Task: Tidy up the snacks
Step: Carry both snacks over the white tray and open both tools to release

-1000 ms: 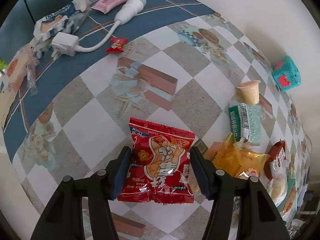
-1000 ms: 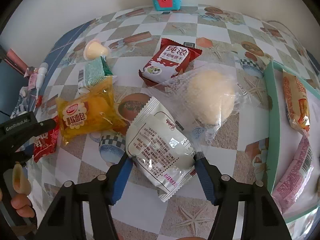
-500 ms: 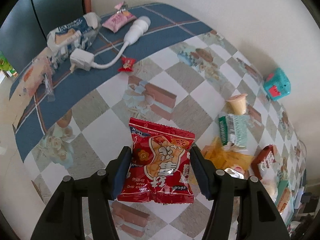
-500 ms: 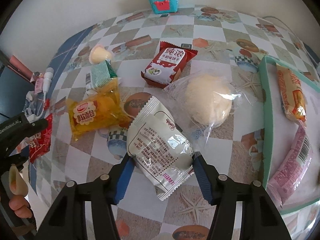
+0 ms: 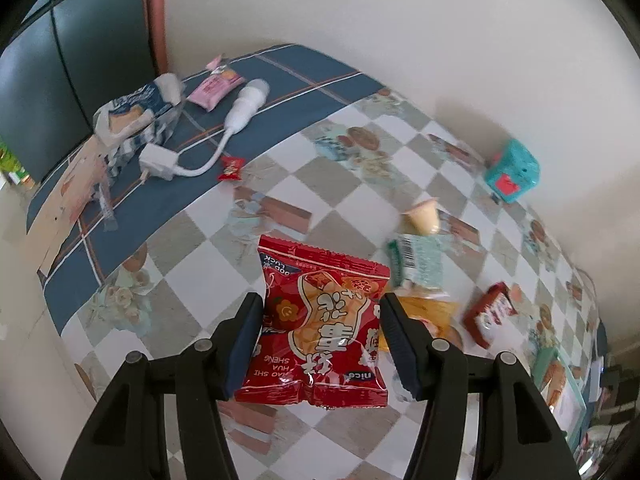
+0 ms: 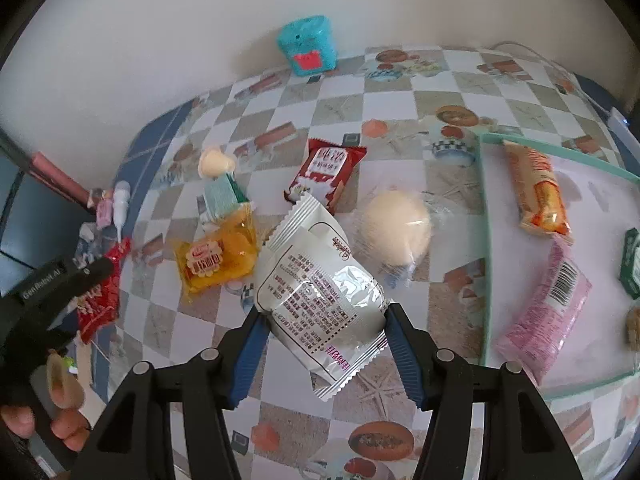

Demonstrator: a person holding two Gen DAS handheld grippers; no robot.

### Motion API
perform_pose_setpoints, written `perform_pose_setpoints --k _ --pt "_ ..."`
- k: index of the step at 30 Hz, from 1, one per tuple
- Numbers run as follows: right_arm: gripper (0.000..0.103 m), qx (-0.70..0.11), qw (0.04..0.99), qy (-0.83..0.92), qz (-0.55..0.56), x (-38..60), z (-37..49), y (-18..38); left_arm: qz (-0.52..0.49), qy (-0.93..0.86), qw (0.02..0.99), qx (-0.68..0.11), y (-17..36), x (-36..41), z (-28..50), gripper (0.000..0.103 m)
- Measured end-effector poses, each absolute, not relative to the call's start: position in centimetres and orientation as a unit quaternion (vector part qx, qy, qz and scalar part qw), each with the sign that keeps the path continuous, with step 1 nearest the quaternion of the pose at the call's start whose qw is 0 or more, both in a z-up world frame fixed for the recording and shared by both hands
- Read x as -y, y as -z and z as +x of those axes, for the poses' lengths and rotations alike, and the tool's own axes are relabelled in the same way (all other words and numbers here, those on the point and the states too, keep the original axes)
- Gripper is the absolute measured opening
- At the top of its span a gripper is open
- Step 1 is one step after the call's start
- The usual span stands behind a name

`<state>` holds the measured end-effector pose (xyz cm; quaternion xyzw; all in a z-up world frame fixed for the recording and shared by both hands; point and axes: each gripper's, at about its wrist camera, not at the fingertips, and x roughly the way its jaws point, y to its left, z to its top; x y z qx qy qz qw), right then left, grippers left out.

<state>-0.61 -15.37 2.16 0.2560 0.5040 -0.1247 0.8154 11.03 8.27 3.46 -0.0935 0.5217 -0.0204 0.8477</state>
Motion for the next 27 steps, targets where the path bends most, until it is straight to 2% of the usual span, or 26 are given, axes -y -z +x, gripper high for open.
perform_pose_setpoints --k 27 --pt "0.063 -0.423 0.749 0.371 0.349 31.9 -10.6 -4.6 0.019 0.153 0.846 -0.511 -5.0 5.6 4.8 0.062"
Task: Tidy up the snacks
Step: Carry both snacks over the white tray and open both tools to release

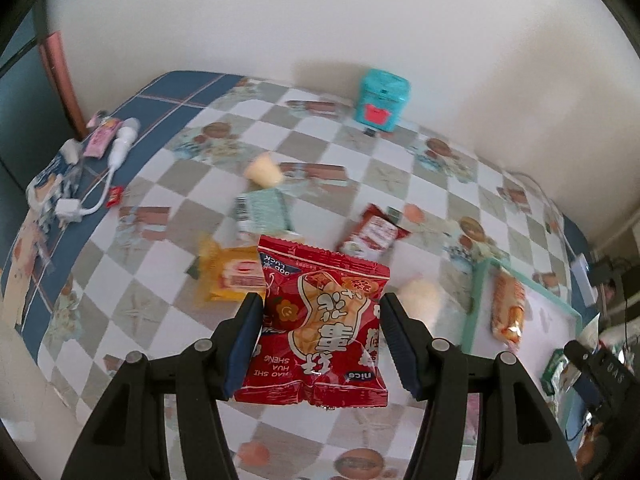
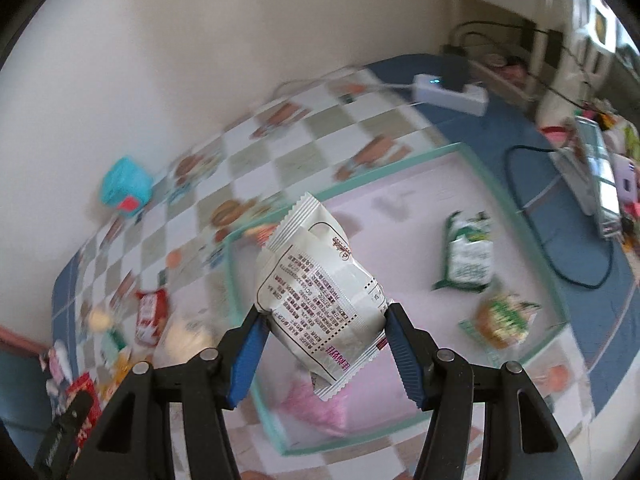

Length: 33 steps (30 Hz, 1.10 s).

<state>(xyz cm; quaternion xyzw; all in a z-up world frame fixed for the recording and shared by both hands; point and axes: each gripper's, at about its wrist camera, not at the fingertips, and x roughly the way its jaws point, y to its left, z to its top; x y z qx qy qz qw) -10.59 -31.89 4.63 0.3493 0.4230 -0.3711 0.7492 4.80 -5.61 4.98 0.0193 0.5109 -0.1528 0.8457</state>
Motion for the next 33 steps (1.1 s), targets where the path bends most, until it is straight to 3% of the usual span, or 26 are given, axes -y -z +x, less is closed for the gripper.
perform_pose_setpoints --k 12,33 --pt "0.064 -0.392 0.718 0.427 0.386 37.1 -14.0 -4.0 0.081 0.228 0.835 -0.495 -6.3 14.8 1.1 0.062" --pt "0.065 -0.396 0.676 0.475 0.401 41.6 -16.8 -1.7 0.161 0.331 0.783 -0.501 -3.1 28.9 -3.7 0.062"
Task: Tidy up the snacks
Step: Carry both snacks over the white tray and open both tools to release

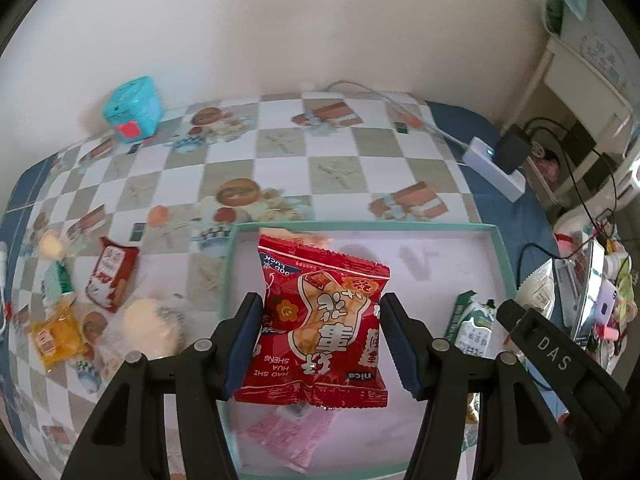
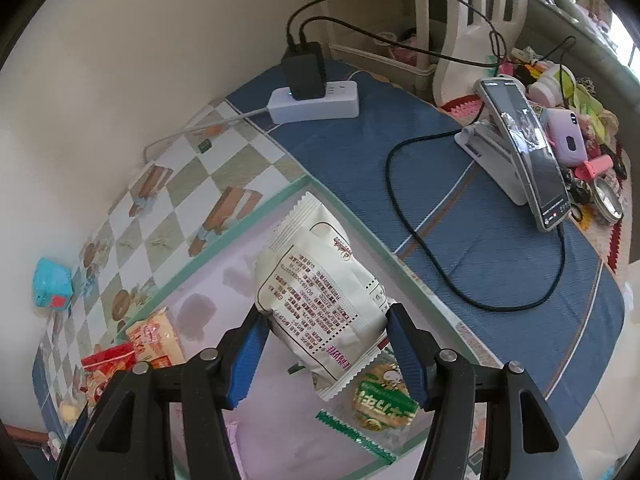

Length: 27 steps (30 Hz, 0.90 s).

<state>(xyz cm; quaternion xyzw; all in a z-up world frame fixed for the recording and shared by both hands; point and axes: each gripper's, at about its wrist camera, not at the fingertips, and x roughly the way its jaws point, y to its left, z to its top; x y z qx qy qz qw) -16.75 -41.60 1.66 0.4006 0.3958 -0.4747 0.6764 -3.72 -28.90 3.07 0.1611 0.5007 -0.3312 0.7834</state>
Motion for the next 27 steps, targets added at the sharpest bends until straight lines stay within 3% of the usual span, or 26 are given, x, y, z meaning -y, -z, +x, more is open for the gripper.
perform_pose_setpoints --k 27 --pt "0.069 -0.418 0.674 0.47 0.386 41.3 -16.2 -1.1 0.111 0.256 0.788 -0.549 -2.5 24.2 0.4 0.067"
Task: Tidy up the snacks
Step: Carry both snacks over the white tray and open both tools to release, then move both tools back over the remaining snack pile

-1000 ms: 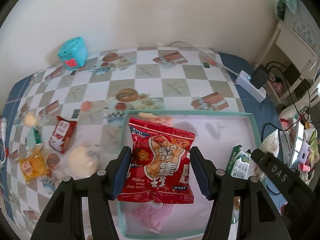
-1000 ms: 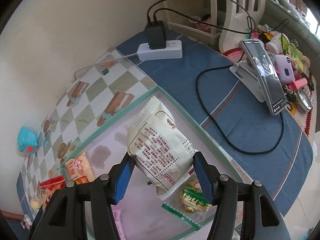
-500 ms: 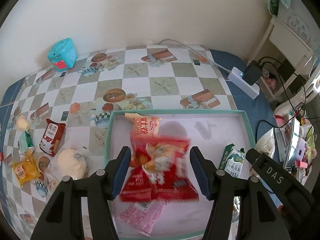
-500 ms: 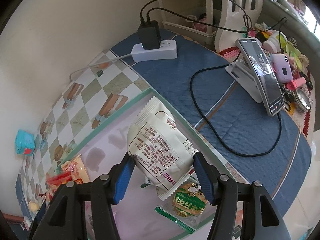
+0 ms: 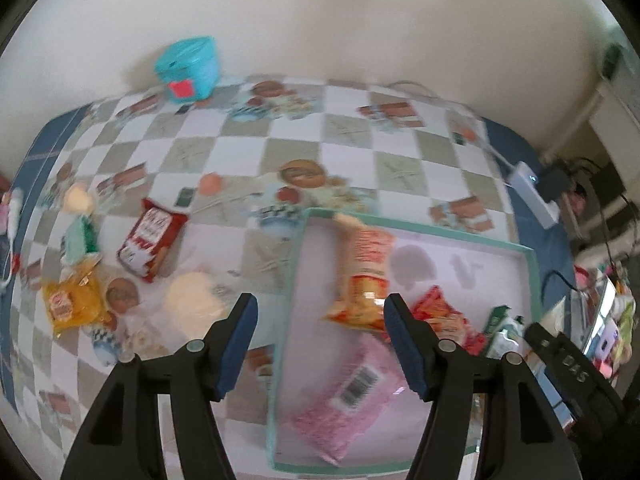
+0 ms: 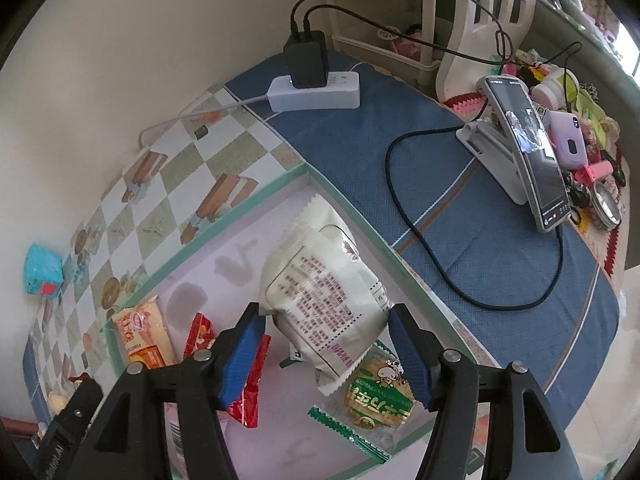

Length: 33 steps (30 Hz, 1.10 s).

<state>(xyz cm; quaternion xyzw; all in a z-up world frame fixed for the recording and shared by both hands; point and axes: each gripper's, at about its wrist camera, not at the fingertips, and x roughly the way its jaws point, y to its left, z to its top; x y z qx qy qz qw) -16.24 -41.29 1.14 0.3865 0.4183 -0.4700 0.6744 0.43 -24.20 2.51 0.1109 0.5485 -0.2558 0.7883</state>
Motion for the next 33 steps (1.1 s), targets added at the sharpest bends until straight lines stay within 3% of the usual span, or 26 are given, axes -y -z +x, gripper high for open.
perform_pose_setpoints --k 3,6,8,9,11,15,33 --pt "0.078 -0.419 0.677 0.47 0.381 41.2 -16.2 -1.3 0.094 0.233 0.786 -0.564 -1.9 22.7 1.6 0.067" --pt "0.079 -0.422 0.678 0.467 0.38 41.1 -16.1 -1.3 0.078 0.211 0.785 -0.577 -1.3 21.1 2.5 0.067" --pt "0.079 -0.425 0.678 0.465 0.378 41.0 -15.9 -1.2 0.069 0.194 0.785 -0.585 -0.8 19.8 3.2 0.073" --pt "0.079 -0.427 0.679 0.465 0.376 41.0 -15.9 -1.2 0.066 0.188 0.785 -0.587 -0.6 19.4 3.4 0.084" --pt "0.081 -0.429 0.681 0.463 0.372 40.9 -15.8 -1.2 0.059 0.171 0.787 -0.589 -0.2 18.0 4.0 0.087" --pt "0.102 -0.429 0.688 0.458 0.364 40.6 -15.4 -1.3 0.044 0.14 0.79 -0.595 0.2 15.6 5.1 0.087" --pt "0.103 -0.432 0.724 0.419 0.337 37.2 -13.0 -2.6 0.03 0.063 0.83 -0.553 -2.4 7.4 7.6 0.09"
